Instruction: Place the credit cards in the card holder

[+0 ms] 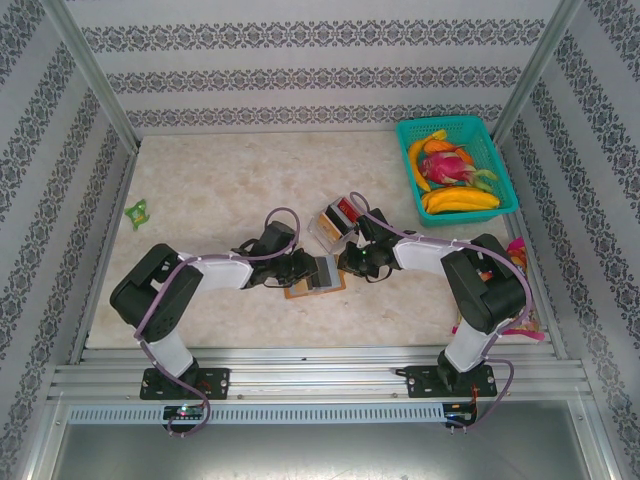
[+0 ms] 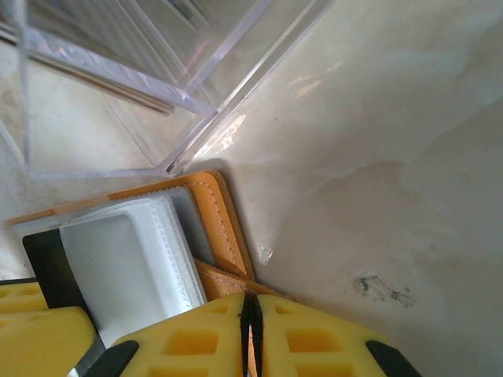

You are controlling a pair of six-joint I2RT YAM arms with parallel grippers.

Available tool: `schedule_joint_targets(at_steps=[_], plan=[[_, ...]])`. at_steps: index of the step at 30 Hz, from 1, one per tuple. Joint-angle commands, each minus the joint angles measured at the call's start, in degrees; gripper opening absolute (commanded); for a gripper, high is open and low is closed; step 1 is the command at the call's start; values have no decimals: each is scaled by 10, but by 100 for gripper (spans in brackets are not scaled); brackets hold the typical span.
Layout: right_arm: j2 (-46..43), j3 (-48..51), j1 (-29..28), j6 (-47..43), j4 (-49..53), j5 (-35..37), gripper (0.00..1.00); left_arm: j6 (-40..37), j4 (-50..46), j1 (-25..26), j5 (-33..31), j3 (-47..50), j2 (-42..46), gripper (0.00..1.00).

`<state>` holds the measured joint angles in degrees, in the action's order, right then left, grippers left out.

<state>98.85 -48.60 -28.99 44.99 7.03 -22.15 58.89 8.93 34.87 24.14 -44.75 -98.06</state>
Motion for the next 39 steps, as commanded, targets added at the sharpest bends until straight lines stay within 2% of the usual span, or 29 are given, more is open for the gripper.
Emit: schedule_joint_targets(at_steps=[1, 3, 9, 16, 20, 32, 39], plan=[[20, 14, -4, -3, 34, -3, 15, -34, -79, 5, -29, -25, 12, 28], [20, 13, -4, -6, 37, -1, 15, -41, -105, 6, -51, -23, 35, 34], [21, 12, -4, -5, 38, -1, 15, -48, -106, 5, -44, -26, 36, 28], [20, 12, -4, -5, 37, 0, 15, -62, -140, 9, -65, -53, 24, 28], [23, 13, -4, -4, 35, -1, 15, -64, -144, 13, -65, -71, 7, 24], [23, 16, -4, -5, 34, 1, 16, -65, -184, 24, -94, -88, -18, 27], [21, 16, -6, -3, 33, -1, 15, -66, -168, 26, -79, -90, -32, 28]])
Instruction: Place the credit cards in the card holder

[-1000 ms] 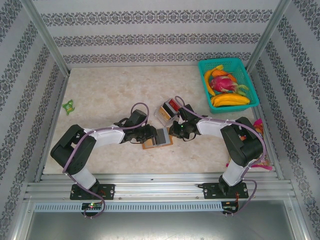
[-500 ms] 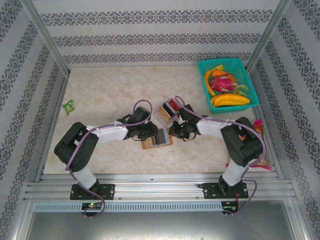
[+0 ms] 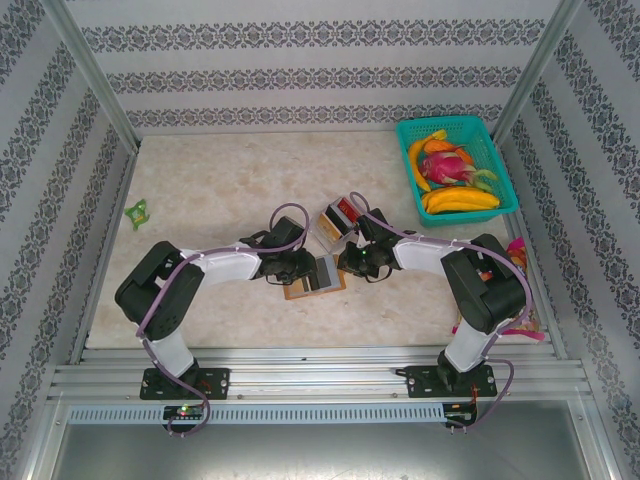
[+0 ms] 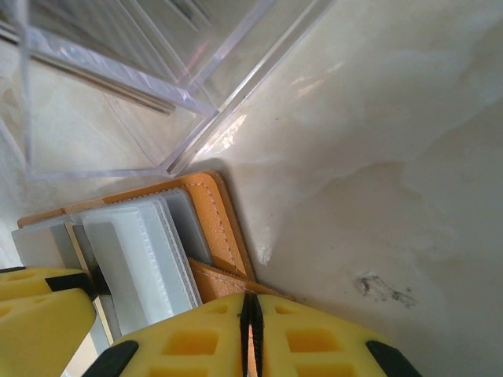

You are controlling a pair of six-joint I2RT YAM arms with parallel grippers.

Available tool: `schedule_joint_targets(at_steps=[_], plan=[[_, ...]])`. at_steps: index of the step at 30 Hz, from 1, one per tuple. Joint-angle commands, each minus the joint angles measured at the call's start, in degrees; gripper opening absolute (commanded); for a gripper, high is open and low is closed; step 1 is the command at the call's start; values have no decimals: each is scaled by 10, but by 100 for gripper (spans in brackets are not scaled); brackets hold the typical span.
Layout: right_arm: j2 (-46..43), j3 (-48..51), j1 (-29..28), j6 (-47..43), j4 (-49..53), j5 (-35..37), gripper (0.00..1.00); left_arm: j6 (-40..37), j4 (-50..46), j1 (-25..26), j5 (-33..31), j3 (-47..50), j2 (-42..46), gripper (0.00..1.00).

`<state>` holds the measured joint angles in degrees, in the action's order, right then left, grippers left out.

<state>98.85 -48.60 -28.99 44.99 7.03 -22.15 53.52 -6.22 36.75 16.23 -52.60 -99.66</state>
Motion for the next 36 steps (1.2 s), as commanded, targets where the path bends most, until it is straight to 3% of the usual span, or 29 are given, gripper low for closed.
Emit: schedule_joint_targets(at_steps=[1, 20, 24, 30, 36], plan=[[22, 15, -6, -3, 34, 0, 15, -12, -8, 8, 9, -14, -21, 28], [1, 12, -8, -3, 50, 20, 16, -15, 66, 12, 59, -30, -32, 32], [-37, 6, -3, -20, 82, 54, 18, -25, 21, 12, 2, -11, 30, 33], [-52, -17, -6, -55, 130, 92, 23, -44, -121, -1, -130, 11, 140, 47], [-43, -22, -16, -49, 129, 95, 32, -38, -94, -40, -51, 54, 140, 56]])
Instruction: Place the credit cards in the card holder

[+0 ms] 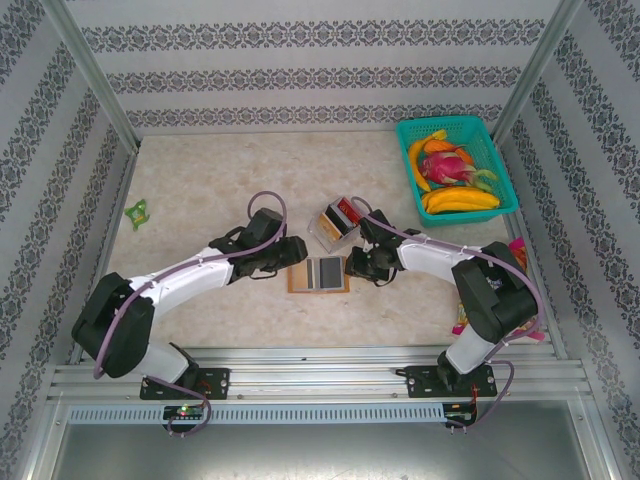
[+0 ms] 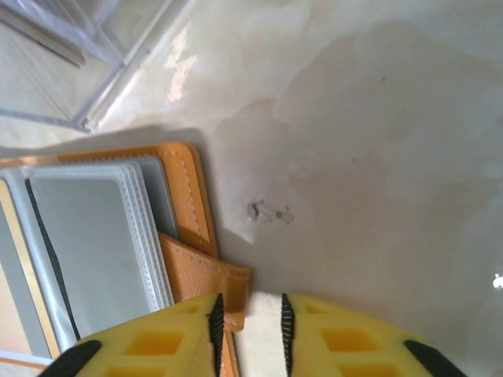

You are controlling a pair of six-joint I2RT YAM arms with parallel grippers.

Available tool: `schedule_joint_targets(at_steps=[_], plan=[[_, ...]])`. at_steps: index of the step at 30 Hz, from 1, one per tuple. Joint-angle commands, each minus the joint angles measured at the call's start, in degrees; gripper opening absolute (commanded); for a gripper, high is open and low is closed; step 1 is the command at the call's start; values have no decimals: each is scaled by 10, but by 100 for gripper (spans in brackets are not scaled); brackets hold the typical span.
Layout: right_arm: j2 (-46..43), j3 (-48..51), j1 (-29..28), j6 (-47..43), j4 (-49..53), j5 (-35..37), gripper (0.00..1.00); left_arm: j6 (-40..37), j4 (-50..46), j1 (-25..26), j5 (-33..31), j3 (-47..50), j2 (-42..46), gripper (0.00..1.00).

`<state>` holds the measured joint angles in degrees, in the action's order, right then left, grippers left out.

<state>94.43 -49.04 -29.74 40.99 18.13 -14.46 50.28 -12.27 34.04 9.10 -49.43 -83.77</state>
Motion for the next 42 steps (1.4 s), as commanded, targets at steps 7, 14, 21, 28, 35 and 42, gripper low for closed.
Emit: schedule_joint_targets(at_steps=[7, 14, 21, 28, 35, 42], plan=[[29, -18, -8, -2, -3, -5, 35, 7, 16, -15, 73, 20, -79, 60], [38, -5, -5, -3, -4, 0, 25, 18, 72, -20, 112, 26, -108, 60], [40, -3, -3, -2, -4, 3, 17, 23, 101, -20, 124, 33, -100, 39], [26, -26, 4, -20, 75, 102, 11, 2, 54, -23, 84, 41, -59, 1], [15, -32, 12, -36, 136, 184, 20, -11, 36, -26, 81, 47, -53, 0], [-40, -13, -3, -41, 19, 68, 25, -18, 27, -26, 86, 37, -63, 0]])
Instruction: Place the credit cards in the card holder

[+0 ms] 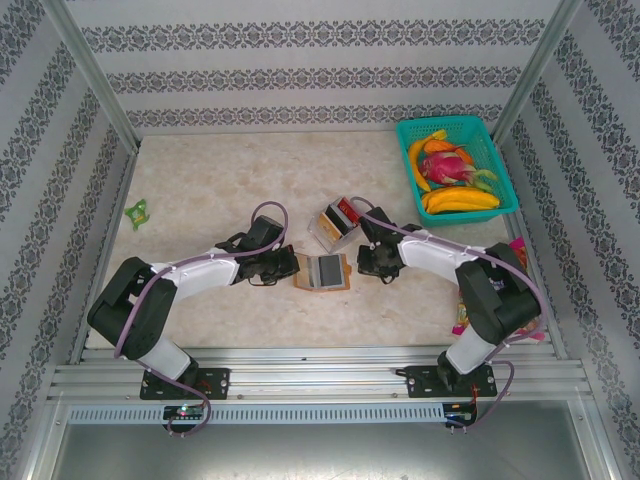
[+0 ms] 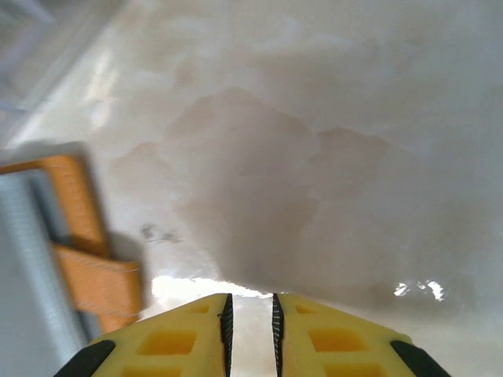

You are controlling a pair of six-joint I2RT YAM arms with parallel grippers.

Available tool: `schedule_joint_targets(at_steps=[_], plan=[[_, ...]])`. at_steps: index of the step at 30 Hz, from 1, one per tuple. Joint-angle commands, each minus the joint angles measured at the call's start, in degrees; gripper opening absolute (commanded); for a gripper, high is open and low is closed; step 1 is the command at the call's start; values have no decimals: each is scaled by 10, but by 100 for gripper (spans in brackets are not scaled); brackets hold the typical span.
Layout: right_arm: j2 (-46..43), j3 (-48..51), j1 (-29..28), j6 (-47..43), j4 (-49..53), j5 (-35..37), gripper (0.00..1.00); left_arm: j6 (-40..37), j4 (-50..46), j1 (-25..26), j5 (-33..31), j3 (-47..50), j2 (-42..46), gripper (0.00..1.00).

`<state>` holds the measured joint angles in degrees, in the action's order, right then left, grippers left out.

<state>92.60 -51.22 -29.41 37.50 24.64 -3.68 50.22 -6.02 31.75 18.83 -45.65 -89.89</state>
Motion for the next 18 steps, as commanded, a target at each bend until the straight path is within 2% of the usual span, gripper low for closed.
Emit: schedule_joint_targets(at_steps=[1, 7, 12, 14, 18], plan=[[-17, 7, -9, 0, -55, -49, 25, -19, -37, -3, -10, -1, -3, 0], [25, 2, -17, 38, -126, -115, 7, -19, -38, -3, -8, -3, -5, 0], [51, 5, -23, 54, -155, -148, 2, -16, -36, -3, -8, -4, -8, 0], [63, 5, -23, 57, -133, -129, 1, -16, -37, -4, -9, -4, -8, 0], [72, 11, -19, 55, -66, -39, 0, -11, -54, -4, -34, 1, 3, 0]])
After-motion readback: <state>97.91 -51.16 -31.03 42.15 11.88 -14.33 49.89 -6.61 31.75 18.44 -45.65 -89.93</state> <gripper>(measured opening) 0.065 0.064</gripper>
